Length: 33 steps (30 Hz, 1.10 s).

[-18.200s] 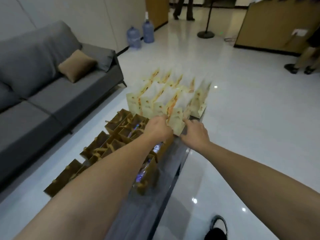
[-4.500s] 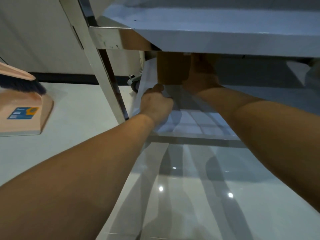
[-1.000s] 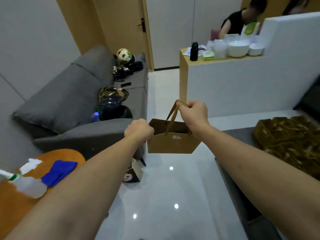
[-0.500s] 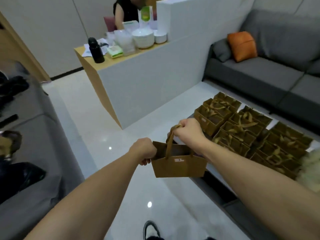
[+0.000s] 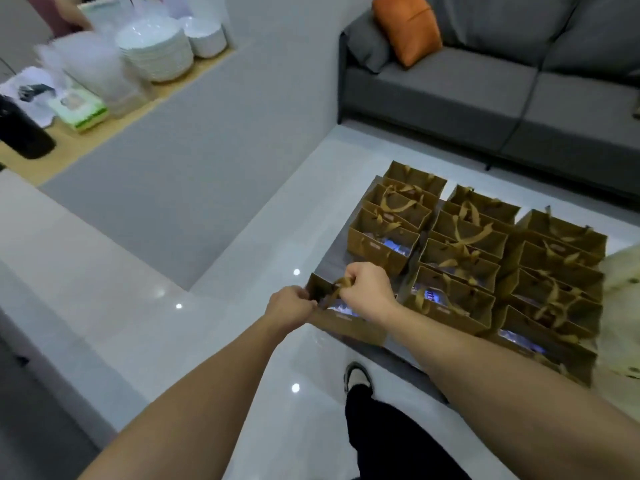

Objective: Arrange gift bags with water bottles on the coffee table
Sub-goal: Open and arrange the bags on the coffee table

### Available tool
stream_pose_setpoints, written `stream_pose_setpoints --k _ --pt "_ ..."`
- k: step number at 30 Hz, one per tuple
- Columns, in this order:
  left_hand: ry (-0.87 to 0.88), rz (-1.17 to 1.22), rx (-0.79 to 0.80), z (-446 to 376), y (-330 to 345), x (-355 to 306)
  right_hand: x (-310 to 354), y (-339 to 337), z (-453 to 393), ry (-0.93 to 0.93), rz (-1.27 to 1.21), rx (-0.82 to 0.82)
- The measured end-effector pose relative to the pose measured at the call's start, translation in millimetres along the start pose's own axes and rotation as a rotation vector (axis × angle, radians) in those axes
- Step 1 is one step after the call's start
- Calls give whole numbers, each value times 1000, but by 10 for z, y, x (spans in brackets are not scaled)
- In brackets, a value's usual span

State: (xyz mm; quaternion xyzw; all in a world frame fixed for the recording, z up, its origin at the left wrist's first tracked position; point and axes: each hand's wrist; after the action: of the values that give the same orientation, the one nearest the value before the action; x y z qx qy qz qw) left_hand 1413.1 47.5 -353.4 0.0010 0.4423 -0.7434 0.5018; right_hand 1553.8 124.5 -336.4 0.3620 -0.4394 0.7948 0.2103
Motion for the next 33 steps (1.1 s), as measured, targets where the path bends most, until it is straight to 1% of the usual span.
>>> stream_pose_setpoints --k 3,5,8,12,16,19,24,33 --pt "19 -54 126 -433 69 -181 -147 11 -454 61 24 19" --pt "27 -67 143 -707 65 -320 -243 2 -748 89 40 45" --pt "49 -88 145 -1044 64 -457 -420 34 -1110 112 85 5" --pt "79 -182 232 -1407 76 -505 -580 111 -1400 204 125 -7" --pt "107 -273 310 -1787 46 -459 -543 107 -1652 258 204 -30" --pt "141 -322 363 -2025 -13 -461 -509 42 -1730 316 256 -85" --pt "219 -403 393 -2228 -126 -562 -525 31 -1669 402 279 -102" --pt "333 -483 407 -2261 -140 -791 -500 41 -1588 428 210 -211"
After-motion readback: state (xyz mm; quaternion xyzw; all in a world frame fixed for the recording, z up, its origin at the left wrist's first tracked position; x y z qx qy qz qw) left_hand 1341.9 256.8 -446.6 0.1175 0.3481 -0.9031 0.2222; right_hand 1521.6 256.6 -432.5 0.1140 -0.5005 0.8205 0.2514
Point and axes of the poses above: each hand's wrist, its own z-axis away from the middle knuckle, its own y-axis out of the palm, x = y × z, and after that the axes turned 7 degrees about -z, right-handed
